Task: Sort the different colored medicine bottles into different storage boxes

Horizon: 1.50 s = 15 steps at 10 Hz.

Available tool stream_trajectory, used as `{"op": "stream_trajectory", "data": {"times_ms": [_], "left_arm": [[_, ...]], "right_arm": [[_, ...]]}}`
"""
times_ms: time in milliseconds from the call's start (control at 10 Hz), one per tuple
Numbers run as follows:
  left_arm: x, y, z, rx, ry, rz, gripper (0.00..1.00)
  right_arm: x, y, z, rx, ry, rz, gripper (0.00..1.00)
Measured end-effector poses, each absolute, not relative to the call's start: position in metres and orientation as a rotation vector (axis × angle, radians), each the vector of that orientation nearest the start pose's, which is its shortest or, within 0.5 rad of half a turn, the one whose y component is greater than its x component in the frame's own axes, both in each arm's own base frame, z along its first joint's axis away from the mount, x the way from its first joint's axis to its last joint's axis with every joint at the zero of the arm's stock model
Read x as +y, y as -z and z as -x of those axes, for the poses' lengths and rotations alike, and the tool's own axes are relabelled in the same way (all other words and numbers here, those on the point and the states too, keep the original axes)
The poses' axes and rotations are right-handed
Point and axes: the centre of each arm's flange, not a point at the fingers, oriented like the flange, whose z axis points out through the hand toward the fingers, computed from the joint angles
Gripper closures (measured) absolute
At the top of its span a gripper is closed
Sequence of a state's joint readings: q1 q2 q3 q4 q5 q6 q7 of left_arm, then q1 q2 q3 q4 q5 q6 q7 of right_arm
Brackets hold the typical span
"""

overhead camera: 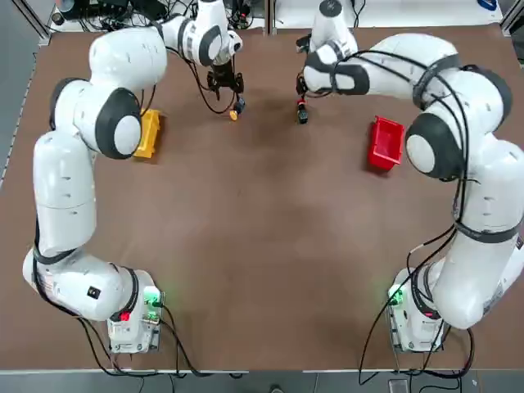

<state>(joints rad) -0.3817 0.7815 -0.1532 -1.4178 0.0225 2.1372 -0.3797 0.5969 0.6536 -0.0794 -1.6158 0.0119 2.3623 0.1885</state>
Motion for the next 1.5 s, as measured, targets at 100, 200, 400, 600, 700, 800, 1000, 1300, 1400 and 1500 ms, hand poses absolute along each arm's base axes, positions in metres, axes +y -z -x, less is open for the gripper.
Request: {"op": "stream_trajectory", "data": {"times_ms": [100,200,400,600,700,800,1000,1300,1400,1500], "left_arm": [[-0.357,-0.220,-0.630,0.202,-0.109,3.176,0.09],[-0.364,-0.209,-0.628,0.200,-0.089,3.162,0.10],[-0.371,-0.201,-0.628,0.188,-0.065,3.157,0.15],[-0.369,-0.201,-0.633,0.171,-0.016,3.172,0.23],[-0.370,-0.197,-0.636,0.148,0.030,3.188,0.26],[-0.372,-0.194,-0.638,0.130,0.057,3.199,0.28],[-0.374,-0.190,-0.637,0.125,0.063,3.203,0.33],[-0.378,-0.188,-0.635,0.120,0.067,3.205,0.32],[-0.377,-0.189,-0.636,0.117,0.069,3.206,0.30],[-0.377,-0.190,-0.637,0.114,0.072,3.206,0.27]], "right_arm": [[0.361,-0.240,-0.604,-0.529,0.178,3.092,0.00],[0.368,-0.231,-0.601,-0.522,0.205,3.087,0.00],[0.380,-0.209,-0.594,-0.526,0.222,3.087,0.00],[0.381,-0.195,-0.592,-0.530,0.258,3.081,0.00],[0.376,-0.186,-0.592,-0.524,0.275,3.082,0.02],[0.371,-0.177,-0.592,-0.516,0.277,3.088,0.03],[0.368,-0.175,-0.593,-0.452,0.283,3.095,0.30],[0.364,-0.181,-0.598,-0.261,0.298,3.105,0.59],[0.347,-0.187,-0.611,-0.208,0.304,3.114,0.59],[0.309,-0.206,-0.632,-0.168,0.255,3.148,0.59]]}}
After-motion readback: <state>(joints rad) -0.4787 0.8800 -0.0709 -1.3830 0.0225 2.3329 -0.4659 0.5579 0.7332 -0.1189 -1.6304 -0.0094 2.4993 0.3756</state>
